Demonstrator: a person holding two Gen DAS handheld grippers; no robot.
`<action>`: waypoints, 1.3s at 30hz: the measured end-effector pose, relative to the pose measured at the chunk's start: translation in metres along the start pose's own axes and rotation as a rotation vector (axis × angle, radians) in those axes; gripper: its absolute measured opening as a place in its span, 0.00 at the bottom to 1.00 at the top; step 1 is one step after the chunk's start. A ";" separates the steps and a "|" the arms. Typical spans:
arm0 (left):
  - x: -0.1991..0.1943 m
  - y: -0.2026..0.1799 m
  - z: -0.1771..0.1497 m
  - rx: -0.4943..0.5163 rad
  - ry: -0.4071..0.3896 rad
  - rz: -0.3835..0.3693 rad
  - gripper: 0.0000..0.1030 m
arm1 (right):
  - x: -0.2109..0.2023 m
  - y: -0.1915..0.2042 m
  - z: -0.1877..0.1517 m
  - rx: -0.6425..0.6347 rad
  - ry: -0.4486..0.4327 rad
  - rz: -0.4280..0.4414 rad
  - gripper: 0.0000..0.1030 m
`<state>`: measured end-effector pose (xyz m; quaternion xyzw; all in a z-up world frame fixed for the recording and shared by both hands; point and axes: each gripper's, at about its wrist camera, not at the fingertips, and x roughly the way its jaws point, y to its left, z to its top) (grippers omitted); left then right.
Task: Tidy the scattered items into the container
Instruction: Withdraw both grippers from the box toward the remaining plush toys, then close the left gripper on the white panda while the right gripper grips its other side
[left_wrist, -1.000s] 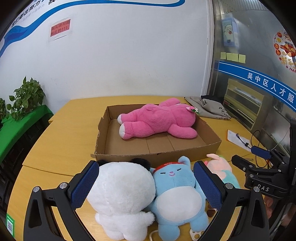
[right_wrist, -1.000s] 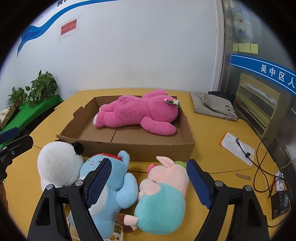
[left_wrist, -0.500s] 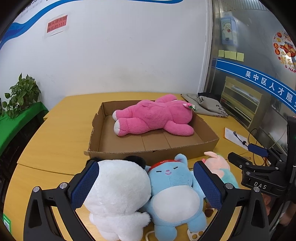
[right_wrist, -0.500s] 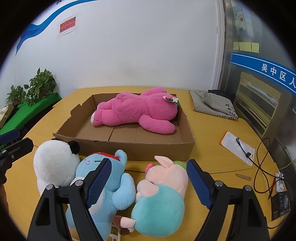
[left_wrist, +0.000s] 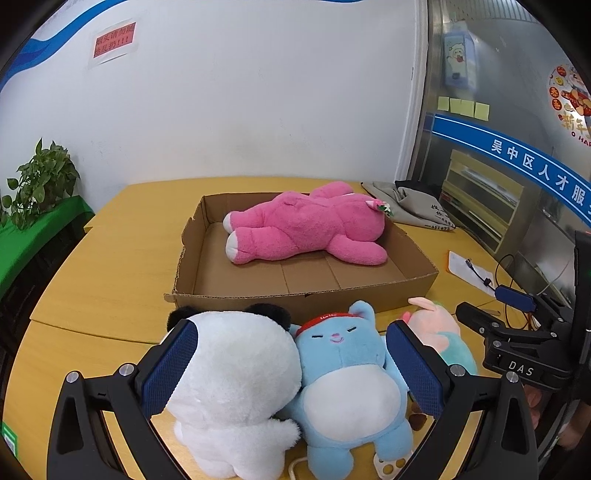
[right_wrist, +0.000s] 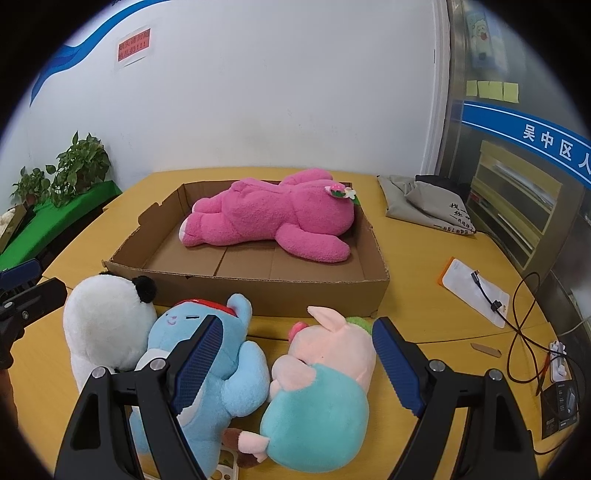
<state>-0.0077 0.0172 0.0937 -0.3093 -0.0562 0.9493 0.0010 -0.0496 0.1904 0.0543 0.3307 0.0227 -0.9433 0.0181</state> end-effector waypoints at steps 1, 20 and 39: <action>0.000 0.000 0.000 -0.002 0.000 -0.004 1.00 | 0.000 0.000 0.000 -0.003 -0.001 -0.001 0.81; -0.002 0.004 -0.001 -0.008 -0.001 -0.007 1.00 | 0.000 0.001 -0.002 -0.008 0.007 -0.004 0.81; 0.001 0.053 -0.008 -0.007 0.057 -0.041 1.00 | 0.008 0.039 -0.007 -0.074 0.031 0.127 0.81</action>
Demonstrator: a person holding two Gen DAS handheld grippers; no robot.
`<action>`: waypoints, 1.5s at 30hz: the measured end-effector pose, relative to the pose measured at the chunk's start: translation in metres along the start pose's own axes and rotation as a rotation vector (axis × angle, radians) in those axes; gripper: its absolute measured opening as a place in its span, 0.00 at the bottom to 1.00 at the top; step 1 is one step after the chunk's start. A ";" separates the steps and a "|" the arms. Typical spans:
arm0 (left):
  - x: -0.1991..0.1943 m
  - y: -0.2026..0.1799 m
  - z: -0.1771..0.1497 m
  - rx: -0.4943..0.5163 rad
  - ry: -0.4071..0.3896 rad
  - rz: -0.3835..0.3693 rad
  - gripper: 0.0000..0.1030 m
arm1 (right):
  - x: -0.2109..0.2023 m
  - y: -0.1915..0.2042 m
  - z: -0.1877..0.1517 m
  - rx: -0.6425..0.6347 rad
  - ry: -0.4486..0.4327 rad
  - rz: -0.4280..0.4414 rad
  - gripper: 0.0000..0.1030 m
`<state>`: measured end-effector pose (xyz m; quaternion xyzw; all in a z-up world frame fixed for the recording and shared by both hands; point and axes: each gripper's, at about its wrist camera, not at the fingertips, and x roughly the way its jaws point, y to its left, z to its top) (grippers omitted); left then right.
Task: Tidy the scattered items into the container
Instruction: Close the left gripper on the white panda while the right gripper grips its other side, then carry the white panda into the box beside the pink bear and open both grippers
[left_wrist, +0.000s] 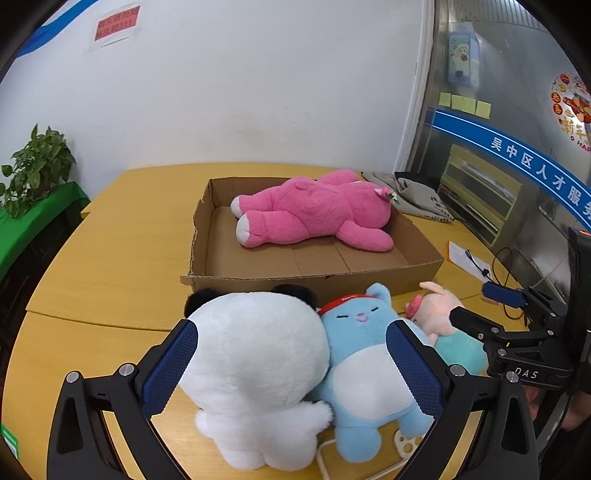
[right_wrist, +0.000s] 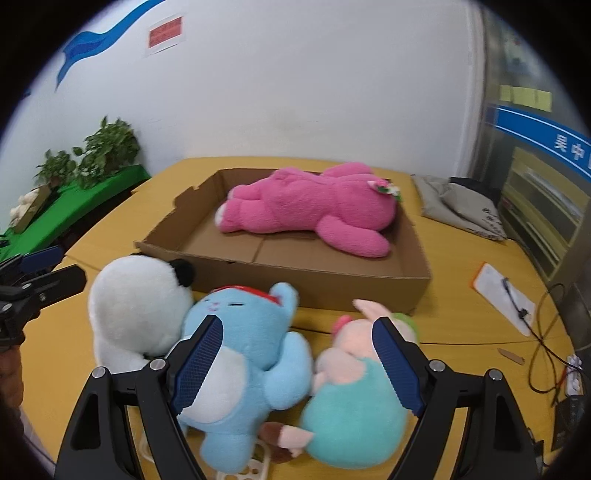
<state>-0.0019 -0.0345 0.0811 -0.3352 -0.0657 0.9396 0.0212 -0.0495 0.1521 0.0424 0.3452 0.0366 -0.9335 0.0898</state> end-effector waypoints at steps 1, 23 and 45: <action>0.001 0.008 -0.001 -0.002 0.011 -0.002 1.00 | 0.003 0.005 0.000 -0.006 0.004 0.021 0.81; 0.099 0.118 -0.031 -0.130 0.216 -0.398 0.80 | 0.124 0.125 0.004 -0.204 0.176 0.475 0.77; 0.015 0.084 0.048 -0.033 -0.017 -0.379 0.63 | 0.046 0.111 0.047 -0.187 -0.056 0.485 0.44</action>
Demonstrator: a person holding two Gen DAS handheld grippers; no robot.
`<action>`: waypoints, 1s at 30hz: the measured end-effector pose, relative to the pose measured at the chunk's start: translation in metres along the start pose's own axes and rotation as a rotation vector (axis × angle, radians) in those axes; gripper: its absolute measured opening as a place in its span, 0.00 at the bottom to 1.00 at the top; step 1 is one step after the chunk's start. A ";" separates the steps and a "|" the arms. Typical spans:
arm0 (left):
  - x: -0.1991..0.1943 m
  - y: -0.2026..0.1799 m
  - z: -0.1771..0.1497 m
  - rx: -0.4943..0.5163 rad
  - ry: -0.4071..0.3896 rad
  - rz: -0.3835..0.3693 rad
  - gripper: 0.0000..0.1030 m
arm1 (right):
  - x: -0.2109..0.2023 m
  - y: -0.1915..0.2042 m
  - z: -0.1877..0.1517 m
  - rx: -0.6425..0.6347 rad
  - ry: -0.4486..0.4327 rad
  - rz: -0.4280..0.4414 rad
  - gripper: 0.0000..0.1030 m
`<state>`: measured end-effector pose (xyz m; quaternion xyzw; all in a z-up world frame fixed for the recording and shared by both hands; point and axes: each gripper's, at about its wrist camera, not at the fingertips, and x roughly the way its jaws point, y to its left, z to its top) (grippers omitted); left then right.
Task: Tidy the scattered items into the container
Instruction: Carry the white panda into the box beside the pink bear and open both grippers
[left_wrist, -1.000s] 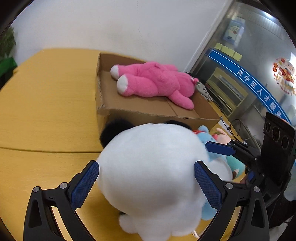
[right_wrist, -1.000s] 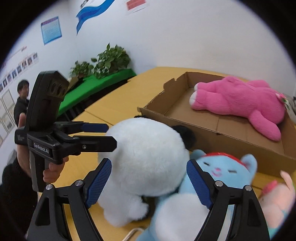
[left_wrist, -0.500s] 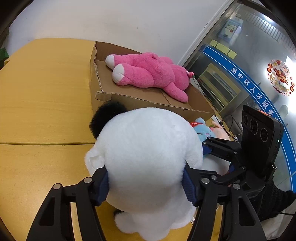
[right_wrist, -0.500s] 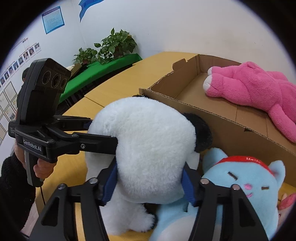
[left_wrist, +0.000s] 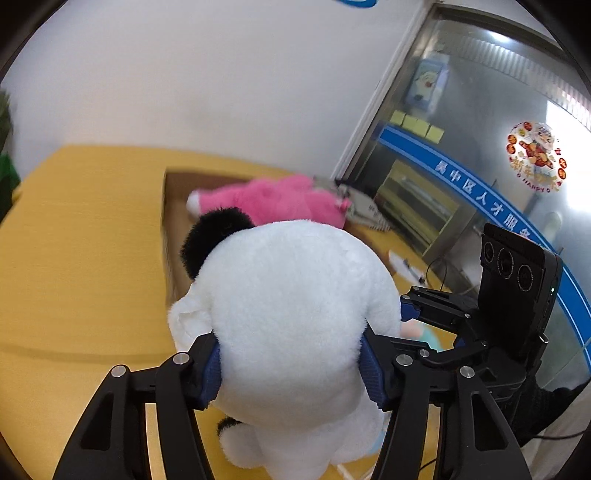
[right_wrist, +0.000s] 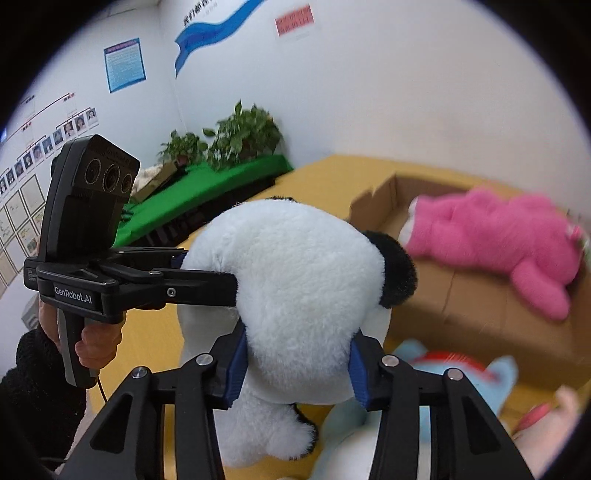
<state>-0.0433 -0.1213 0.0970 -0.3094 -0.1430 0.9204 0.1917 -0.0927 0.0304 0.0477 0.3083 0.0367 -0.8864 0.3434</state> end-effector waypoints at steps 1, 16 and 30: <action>0.001 -0.004 0.017 0.020 -0.020 -0.001 0.63 | -0.007 -0.004 0.016 -0.017 -0.027 -0.017 0.44; 0.189 0.104 0.078 -0.174 0.192 0.124 0.66 | 0.132 -0.141 0.082 0.030 0.158 -0.127 0.45; 0.128 0.079 0.062 -0.102 0.087 0.319 0.85 | 0.100 -0.144 0.041 0.078 0.227 -0.218 0.77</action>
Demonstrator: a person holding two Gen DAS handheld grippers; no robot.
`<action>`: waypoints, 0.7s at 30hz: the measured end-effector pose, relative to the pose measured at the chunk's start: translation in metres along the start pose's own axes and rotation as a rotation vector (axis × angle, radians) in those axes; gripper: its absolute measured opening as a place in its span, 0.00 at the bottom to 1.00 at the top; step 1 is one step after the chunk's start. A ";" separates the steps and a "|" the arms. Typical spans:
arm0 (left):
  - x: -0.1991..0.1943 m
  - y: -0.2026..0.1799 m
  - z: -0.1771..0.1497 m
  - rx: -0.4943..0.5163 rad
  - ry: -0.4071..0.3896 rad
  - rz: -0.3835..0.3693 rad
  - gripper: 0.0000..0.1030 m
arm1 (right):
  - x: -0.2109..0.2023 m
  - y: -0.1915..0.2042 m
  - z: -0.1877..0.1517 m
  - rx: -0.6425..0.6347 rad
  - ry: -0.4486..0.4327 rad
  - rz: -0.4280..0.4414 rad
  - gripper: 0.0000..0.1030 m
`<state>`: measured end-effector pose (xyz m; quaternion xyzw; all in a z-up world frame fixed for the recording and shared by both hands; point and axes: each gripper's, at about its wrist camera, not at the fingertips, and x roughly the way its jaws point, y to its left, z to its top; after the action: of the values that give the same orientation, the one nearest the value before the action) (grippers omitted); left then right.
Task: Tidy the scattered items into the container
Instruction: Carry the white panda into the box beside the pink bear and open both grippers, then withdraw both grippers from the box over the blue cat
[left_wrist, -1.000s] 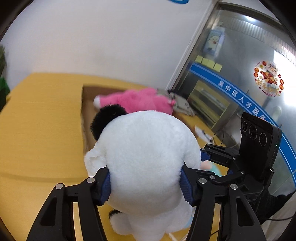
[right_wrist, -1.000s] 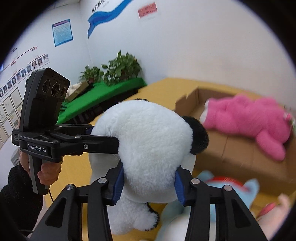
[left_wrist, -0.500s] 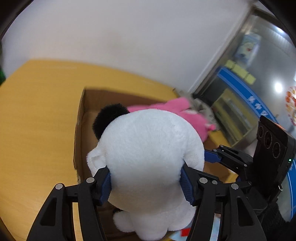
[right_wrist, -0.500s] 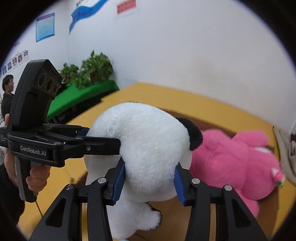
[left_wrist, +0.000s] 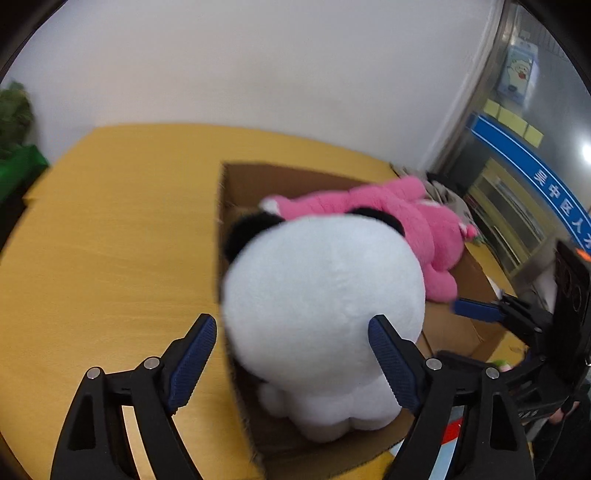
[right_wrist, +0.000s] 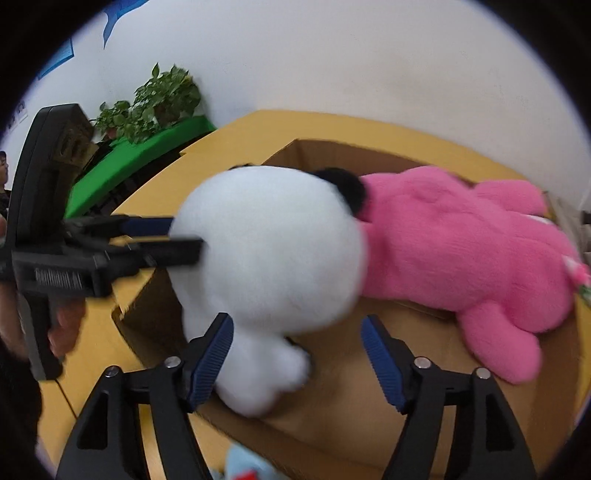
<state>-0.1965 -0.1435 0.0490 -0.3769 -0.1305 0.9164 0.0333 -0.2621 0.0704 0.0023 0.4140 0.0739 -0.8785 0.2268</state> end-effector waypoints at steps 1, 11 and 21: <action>-0.012 -0.003 -0.005 0.001 -0.027 0.016 0.85 | -0.012 -0.009 -0.007 0.010 -0.015 -0.025 0.77; 0.013 -0.034 -0.065 0.059 0.148 0.024 0.85 | -0.030 -0.125 -0.089 0.278 0.156 -0.240 0.78; -0.007 -0.030 -0.088 0.104 0.146 0.096 0.81 | -0.045 -0.101 -0.104 0.315 0.157 -0.268 0.78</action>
<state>-0.1315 -0.0969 0.0017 -0.4462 -0.0618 0.8926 0.0184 -0.2108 0.2080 -0.0367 0.4981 0.0076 -0.8664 0.0342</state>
